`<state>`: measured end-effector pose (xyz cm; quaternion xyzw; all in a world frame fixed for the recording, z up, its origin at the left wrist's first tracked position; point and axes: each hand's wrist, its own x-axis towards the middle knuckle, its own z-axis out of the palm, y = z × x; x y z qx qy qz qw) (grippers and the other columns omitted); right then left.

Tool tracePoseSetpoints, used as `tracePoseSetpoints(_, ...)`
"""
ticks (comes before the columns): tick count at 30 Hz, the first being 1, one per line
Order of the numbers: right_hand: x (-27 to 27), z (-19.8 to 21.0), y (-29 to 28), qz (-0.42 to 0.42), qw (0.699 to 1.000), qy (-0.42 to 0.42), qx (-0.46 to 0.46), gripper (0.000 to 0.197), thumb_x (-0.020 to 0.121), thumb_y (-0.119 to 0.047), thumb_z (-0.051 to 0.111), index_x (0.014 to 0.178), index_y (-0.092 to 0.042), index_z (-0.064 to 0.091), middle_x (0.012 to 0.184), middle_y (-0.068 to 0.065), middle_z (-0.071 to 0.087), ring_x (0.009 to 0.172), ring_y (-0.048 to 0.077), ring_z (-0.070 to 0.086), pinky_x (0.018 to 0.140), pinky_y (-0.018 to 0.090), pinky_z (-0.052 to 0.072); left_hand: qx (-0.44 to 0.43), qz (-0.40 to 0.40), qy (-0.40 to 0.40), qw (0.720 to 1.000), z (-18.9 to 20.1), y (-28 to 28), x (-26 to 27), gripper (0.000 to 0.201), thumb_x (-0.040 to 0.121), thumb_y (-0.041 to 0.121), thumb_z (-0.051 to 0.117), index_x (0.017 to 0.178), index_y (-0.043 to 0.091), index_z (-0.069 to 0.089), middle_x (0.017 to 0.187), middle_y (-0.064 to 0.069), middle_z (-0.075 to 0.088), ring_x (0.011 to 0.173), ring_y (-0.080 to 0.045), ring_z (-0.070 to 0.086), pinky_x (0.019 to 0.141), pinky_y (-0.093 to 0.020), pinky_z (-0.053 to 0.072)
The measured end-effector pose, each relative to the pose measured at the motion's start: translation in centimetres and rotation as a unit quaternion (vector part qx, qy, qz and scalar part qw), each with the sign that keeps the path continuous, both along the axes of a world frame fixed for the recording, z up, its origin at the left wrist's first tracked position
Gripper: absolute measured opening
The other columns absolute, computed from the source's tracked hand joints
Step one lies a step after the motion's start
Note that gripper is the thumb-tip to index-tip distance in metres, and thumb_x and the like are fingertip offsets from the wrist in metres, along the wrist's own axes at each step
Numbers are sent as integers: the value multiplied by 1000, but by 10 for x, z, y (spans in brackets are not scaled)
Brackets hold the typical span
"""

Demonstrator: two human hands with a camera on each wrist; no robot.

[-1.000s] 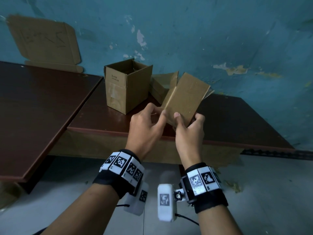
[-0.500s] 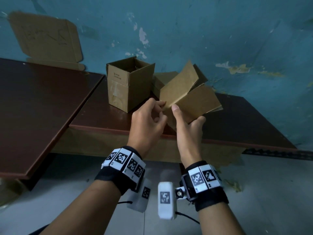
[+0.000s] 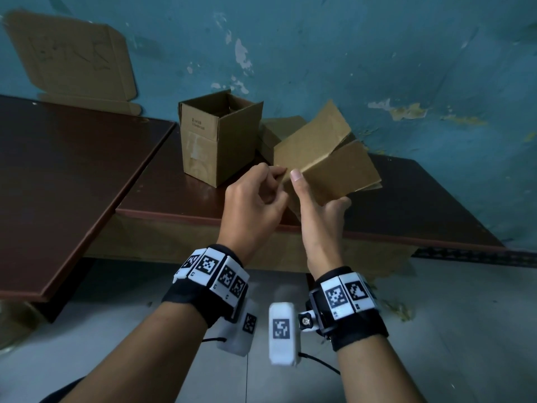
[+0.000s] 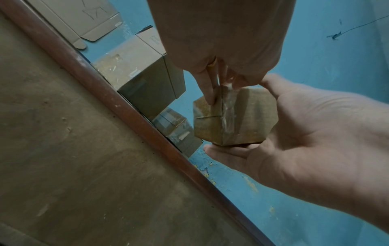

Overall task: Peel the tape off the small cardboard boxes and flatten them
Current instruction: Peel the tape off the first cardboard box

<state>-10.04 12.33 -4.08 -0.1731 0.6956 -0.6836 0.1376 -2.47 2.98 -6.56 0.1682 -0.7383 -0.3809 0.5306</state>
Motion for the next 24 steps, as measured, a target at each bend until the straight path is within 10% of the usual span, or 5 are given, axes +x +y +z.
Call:
tracePoseSetpoints(6,-2,-6,-4,-22,997,-61,-38,100,74,-77,80,143,-19,37,129,-8,61,119,12,62,108,46,55,10,-28,14,999,3,4,3,16,91,-3,73,82,-1,59,118,0,77,121,0,68,88,-33,63)
tracePoseSetpoints(15,-2,-5,-5,-23,995,-88,-48,82,87,-61,78,144,-20,37,130,-4,63,121,15,64,107,47,56,115,-83,59,988,0,2,-4,16,96,-3,67,81,-2,61,122,2,78,129,-10,67,102,-47,60)
tracePoseSetpoints(24,-7,-5,-4,-31,995,-82,-51,85,83,-62,78,143,-20,35,129,-3,63,120,16,64,108,48,55,80,-110,39,990,5,6,2,25,91,2,81,114,4,70,124,-6,70,130,-8,65,98,-23,59)
